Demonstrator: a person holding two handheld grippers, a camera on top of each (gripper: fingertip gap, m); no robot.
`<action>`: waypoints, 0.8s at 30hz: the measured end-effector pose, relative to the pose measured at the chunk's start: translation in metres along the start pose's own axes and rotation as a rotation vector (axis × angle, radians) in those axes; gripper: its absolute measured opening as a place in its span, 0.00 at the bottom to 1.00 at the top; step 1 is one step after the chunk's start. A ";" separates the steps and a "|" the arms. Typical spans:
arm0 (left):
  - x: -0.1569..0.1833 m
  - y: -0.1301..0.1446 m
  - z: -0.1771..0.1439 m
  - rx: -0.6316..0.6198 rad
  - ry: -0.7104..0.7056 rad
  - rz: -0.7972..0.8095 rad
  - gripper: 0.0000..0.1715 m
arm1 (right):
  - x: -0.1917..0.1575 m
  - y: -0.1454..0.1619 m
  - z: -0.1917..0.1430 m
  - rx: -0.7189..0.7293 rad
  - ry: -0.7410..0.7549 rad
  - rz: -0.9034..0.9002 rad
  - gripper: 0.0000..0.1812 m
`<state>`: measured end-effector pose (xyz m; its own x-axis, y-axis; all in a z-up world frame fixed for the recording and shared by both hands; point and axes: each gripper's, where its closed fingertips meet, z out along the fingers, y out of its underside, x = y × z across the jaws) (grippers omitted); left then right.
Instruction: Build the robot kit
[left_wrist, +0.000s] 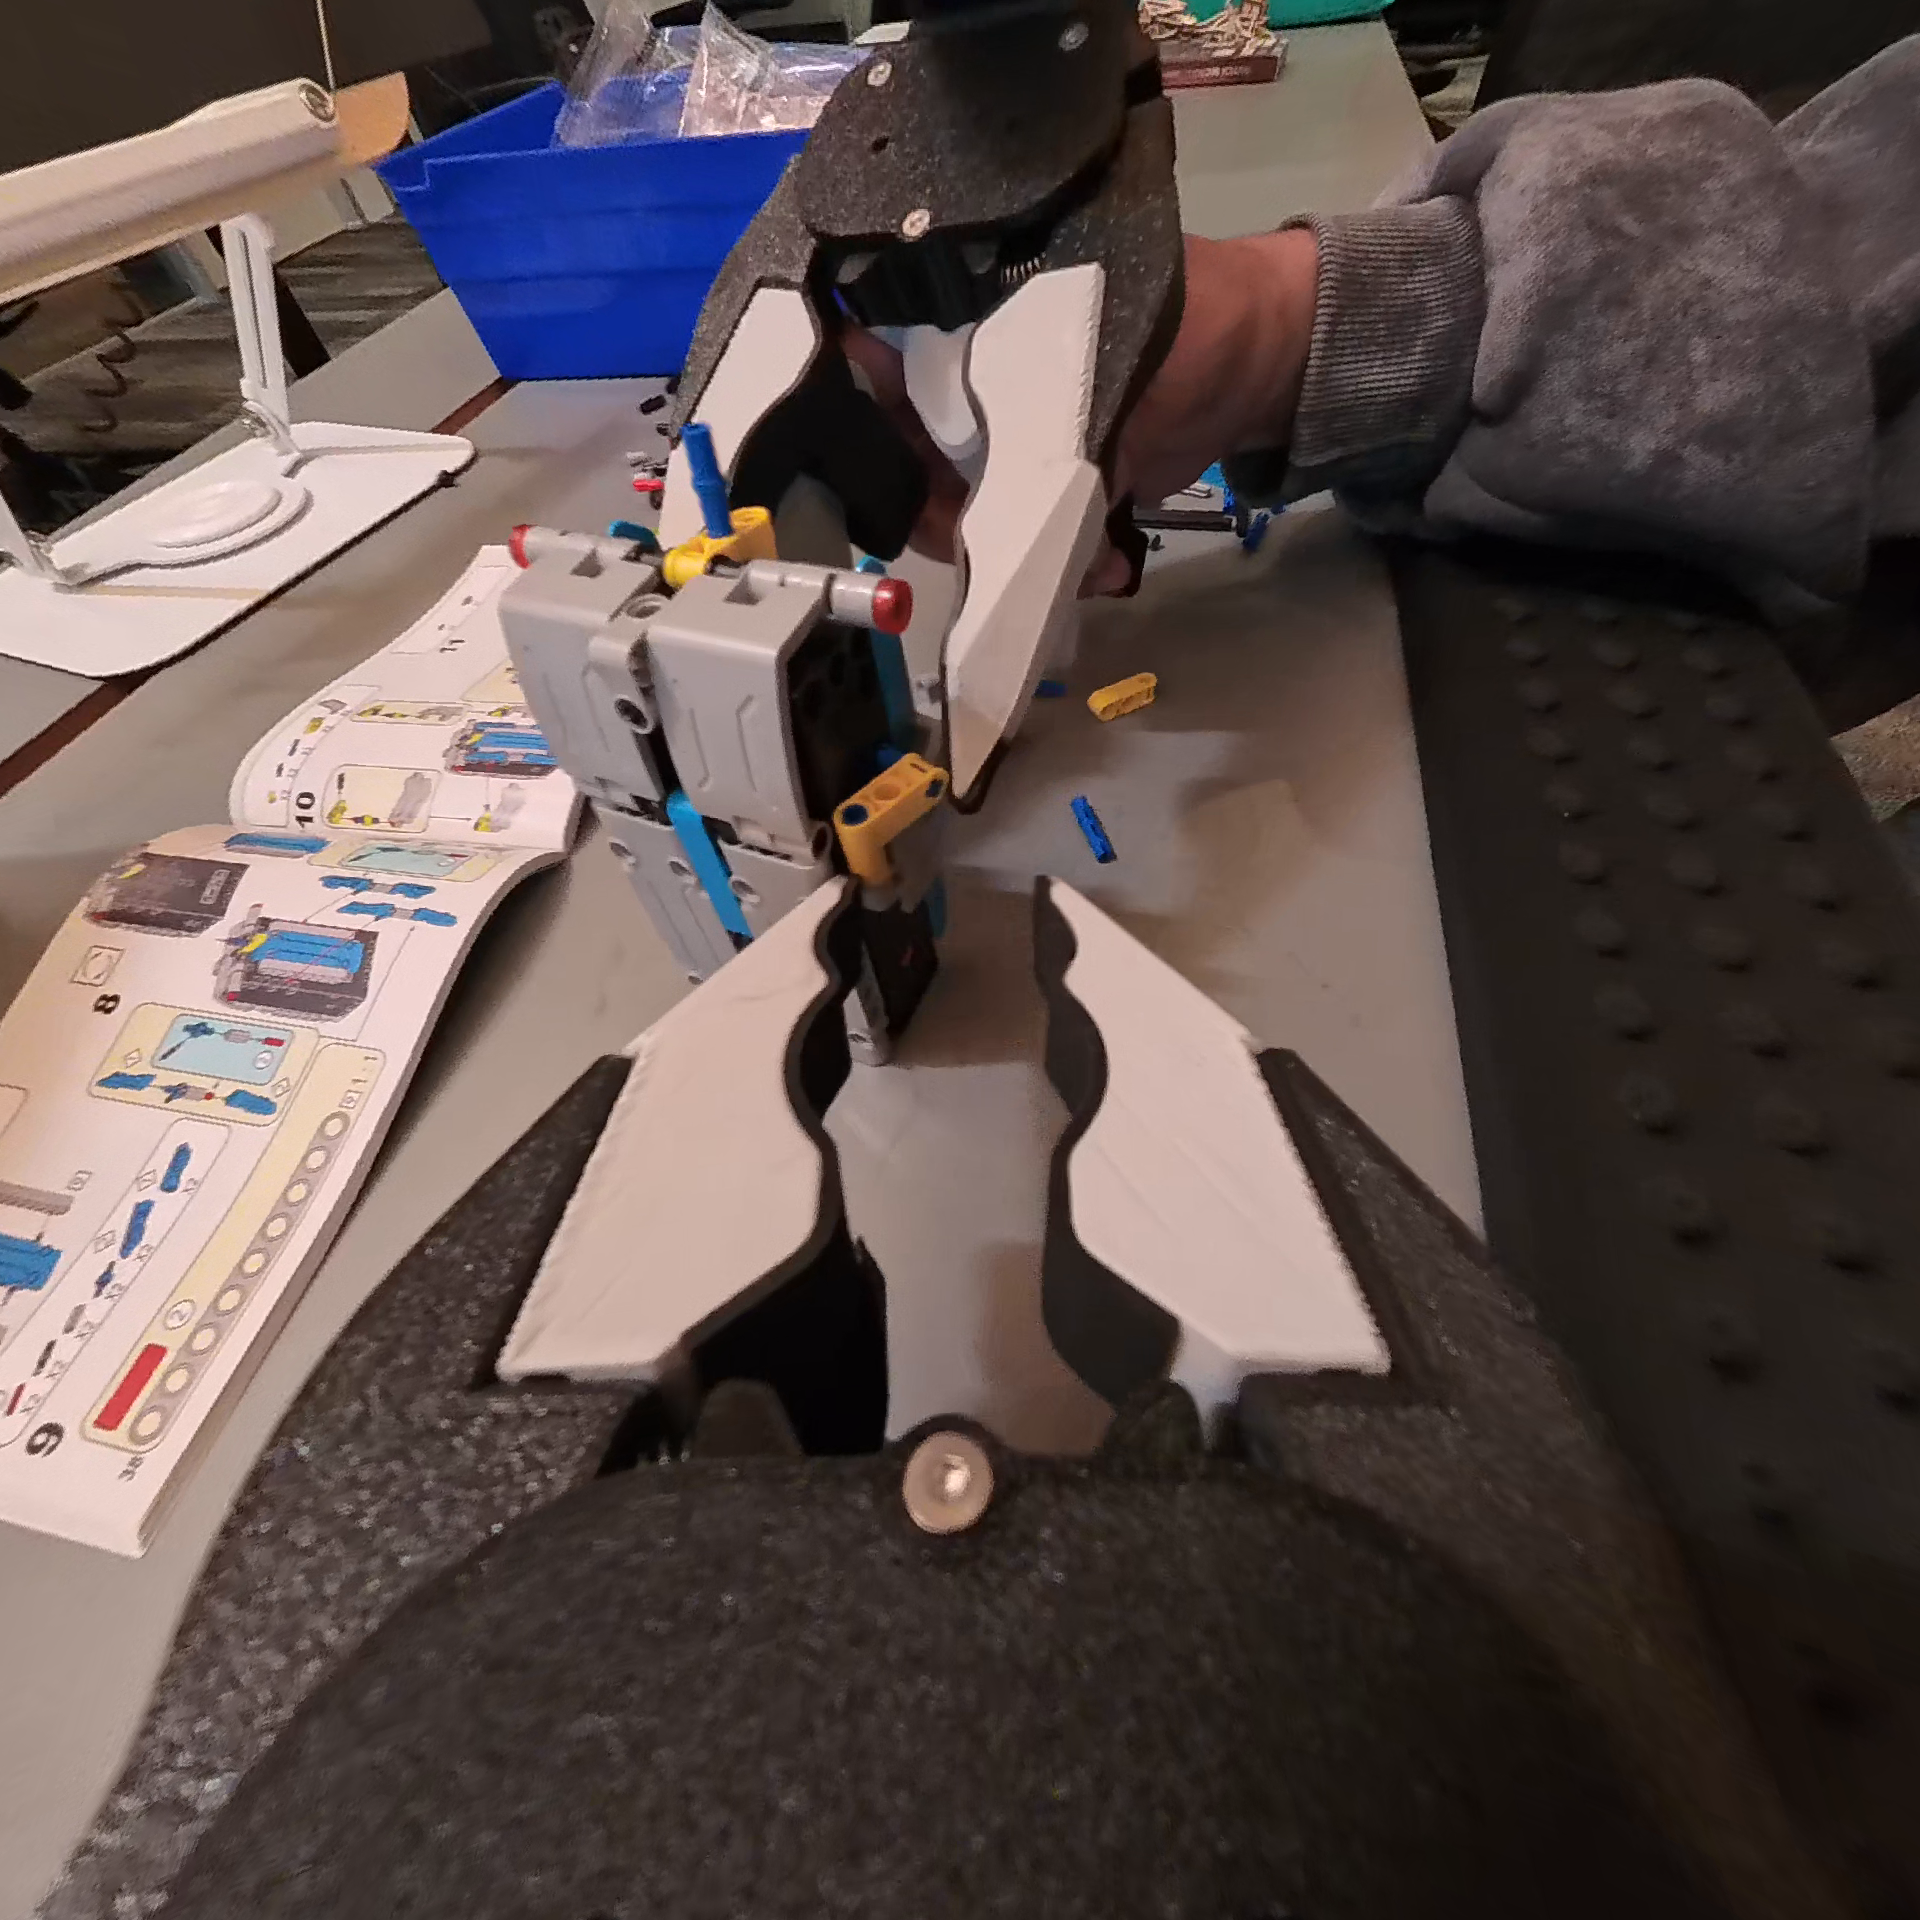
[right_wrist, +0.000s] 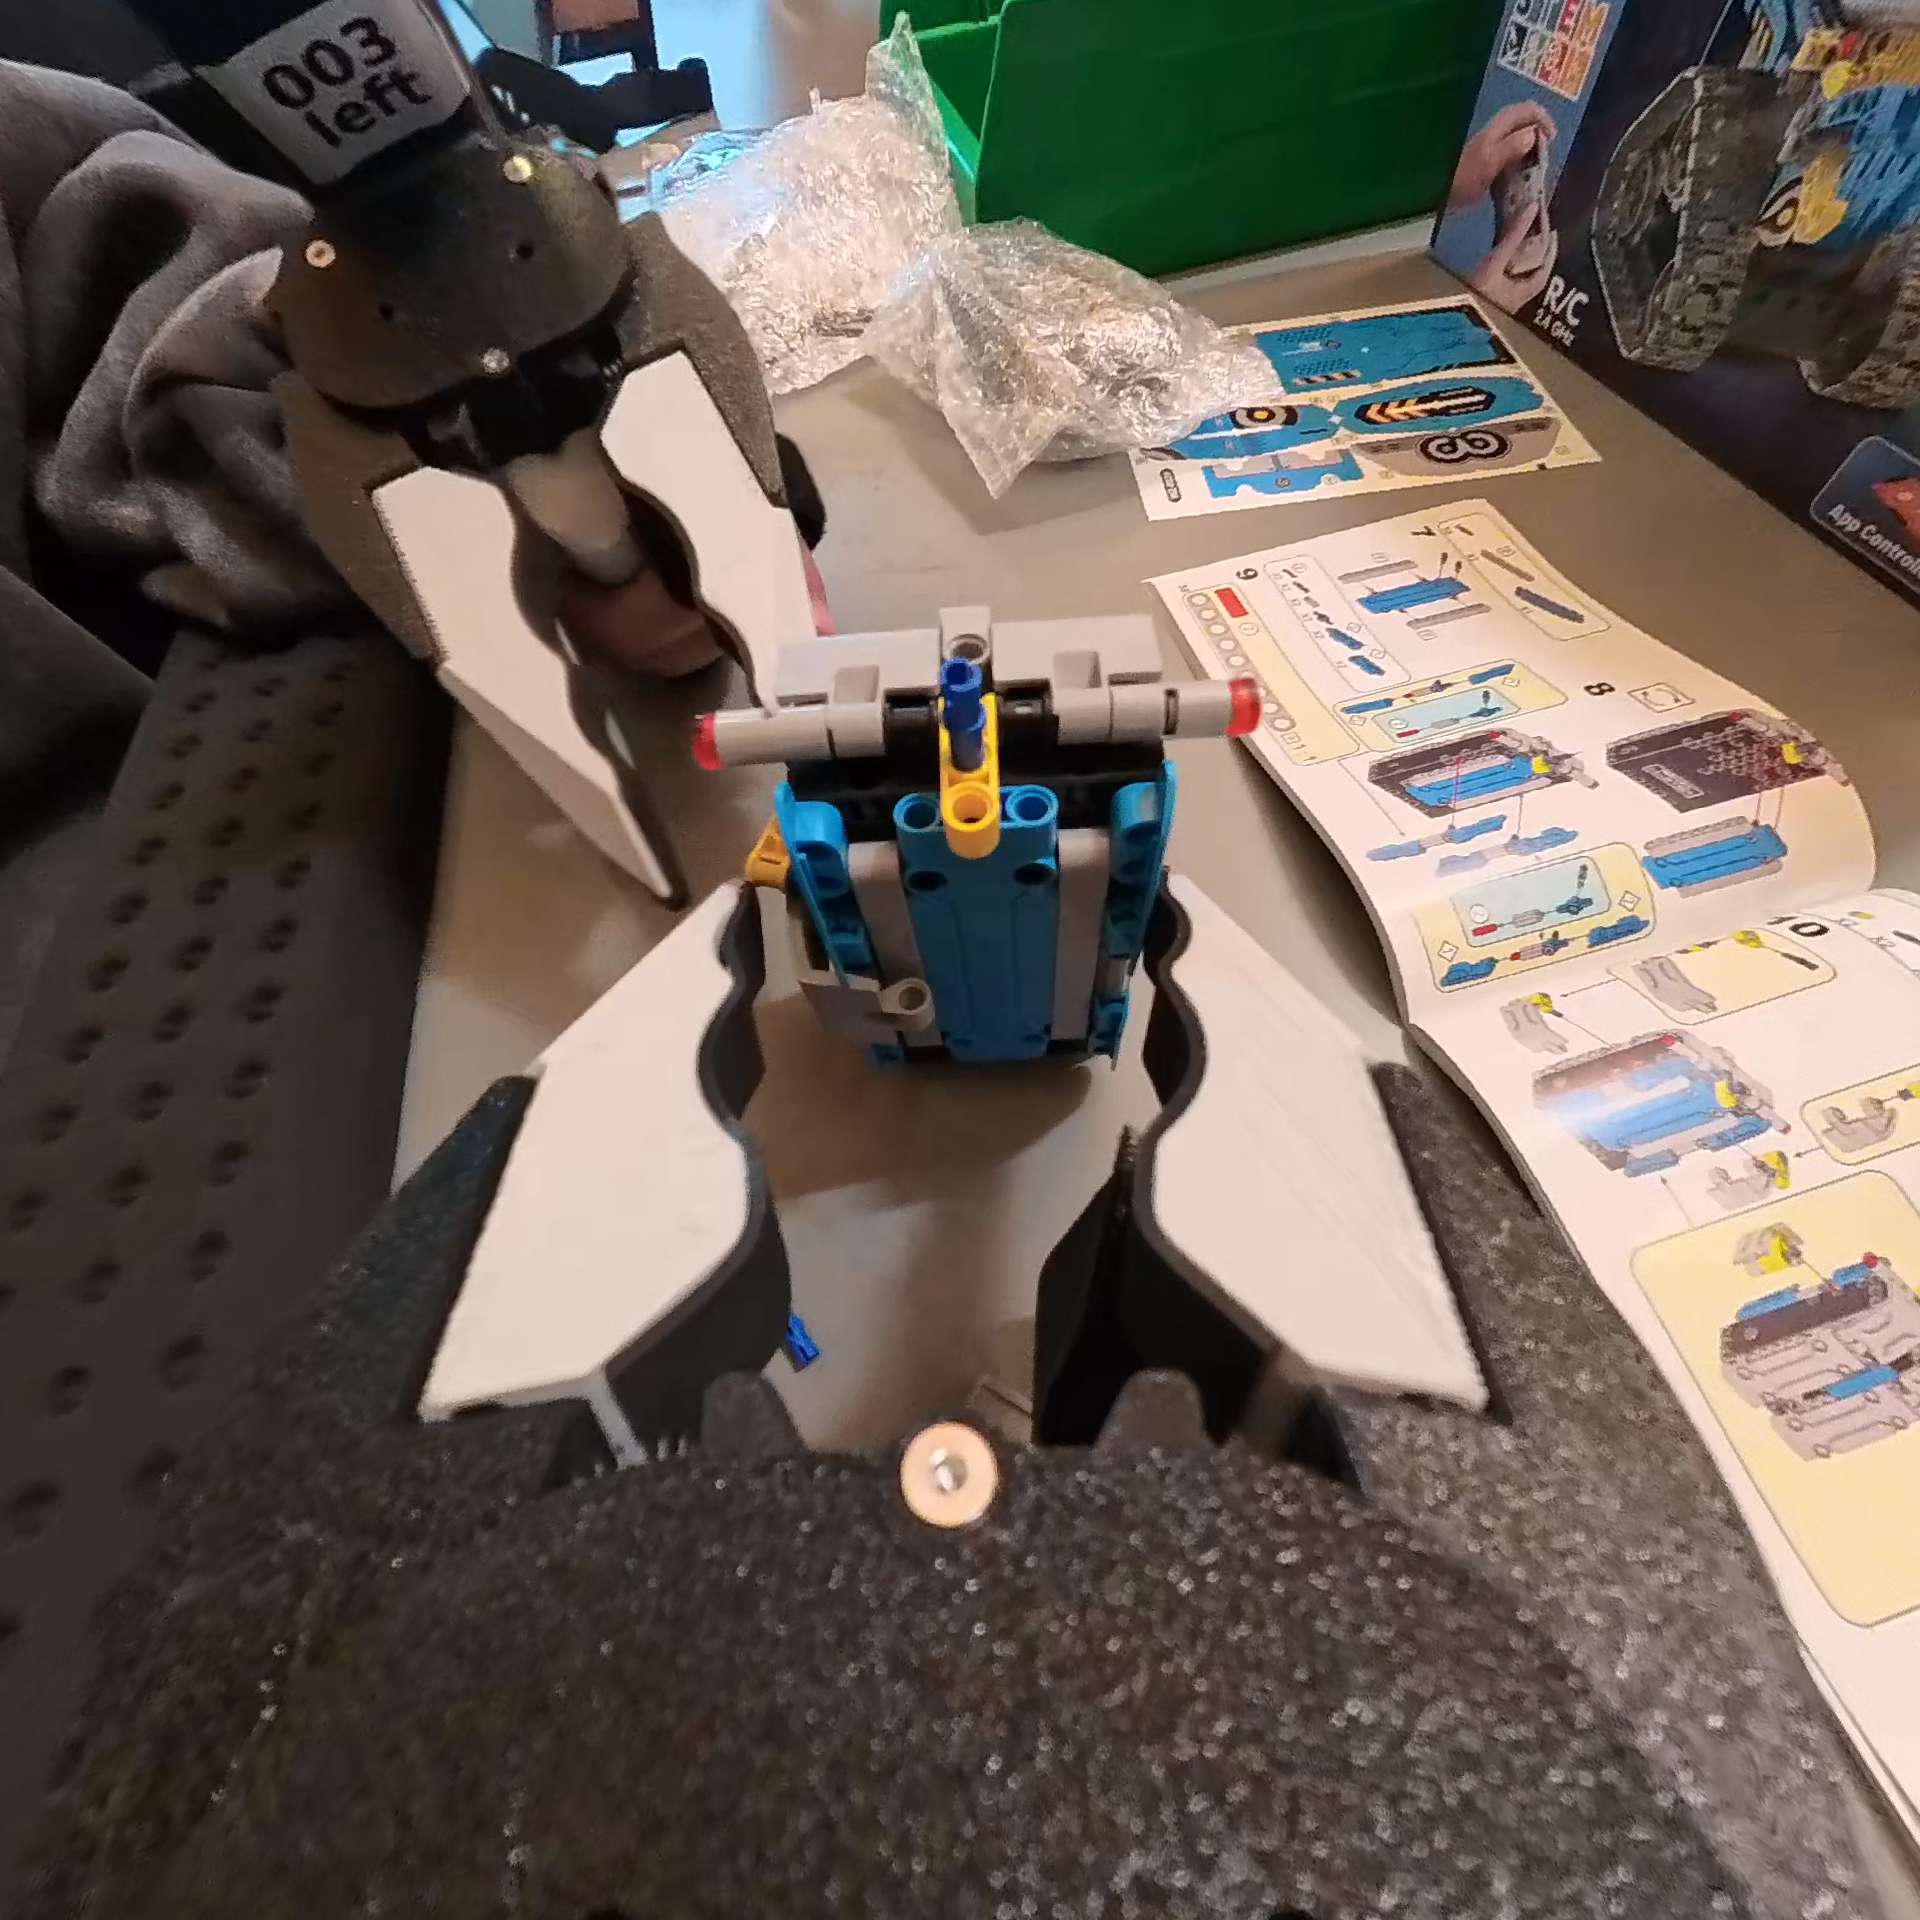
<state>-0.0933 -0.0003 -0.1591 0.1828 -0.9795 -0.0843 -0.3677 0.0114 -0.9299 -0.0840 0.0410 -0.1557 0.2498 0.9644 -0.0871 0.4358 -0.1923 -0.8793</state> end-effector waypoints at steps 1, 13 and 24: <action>0.002 0.000 0.001 0.000 0.004 -0.004 0.21 | 0.001 0.000 0.000 -0.002 0.003 0.003 0.41; -0.003 -0.002 0.004 -0.001 -0.026 -0.057 0.10 | 0.001 0.003 0.001 -0.029 0.026 -0.057 0.44; -0.003 0.004 0.008 -0.043 -0.036 -0.049 0.12 | 0.002 0.004 0.001 -0.029 0.020 -0.034 0.42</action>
<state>-0.0882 0.0041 -0.1653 0.2339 -0.9708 -0.0525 -0.3958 -0.0458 -0.9172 -0.0826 0.0422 -0.1594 0.2517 0.9666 -0.0479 0.4691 -0.1652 -0.8676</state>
